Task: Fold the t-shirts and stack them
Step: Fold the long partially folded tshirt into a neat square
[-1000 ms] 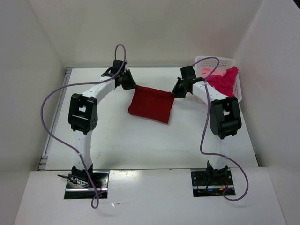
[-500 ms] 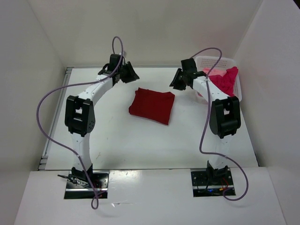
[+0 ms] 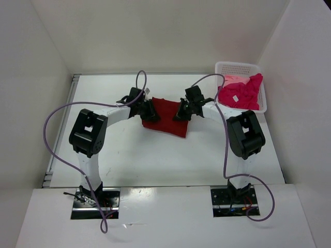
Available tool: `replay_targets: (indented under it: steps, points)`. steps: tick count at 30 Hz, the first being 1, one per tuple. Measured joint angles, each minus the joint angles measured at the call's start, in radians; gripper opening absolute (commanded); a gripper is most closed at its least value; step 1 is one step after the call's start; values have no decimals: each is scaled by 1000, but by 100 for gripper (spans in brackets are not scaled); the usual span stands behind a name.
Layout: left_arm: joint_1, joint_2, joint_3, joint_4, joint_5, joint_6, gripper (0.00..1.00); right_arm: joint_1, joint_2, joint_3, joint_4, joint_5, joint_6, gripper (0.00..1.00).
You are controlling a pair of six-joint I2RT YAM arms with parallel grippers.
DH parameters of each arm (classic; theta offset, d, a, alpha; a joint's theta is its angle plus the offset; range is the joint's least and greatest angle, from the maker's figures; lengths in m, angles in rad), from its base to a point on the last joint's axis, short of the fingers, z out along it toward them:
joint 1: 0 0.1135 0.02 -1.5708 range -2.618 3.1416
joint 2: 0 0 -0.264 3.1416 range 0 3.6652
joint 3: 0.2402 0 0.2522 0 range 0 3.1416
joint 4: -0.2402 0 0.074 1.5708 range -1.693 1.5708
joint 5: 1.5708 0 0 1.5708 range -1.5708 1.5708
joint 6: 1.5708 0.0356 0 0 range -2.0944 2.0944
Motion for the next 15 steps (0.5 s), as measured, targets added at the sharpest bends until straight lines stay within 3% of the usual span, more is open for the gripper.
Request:
replay_targets:
  steps: [9,15]
  points:
    - [55,-9,-145,141,21,-39,34,-12,55,-103,80,6,21,1]
    - [64,-99,-214,157,2,-45,45,-18,59,-111,99,12,35,1]
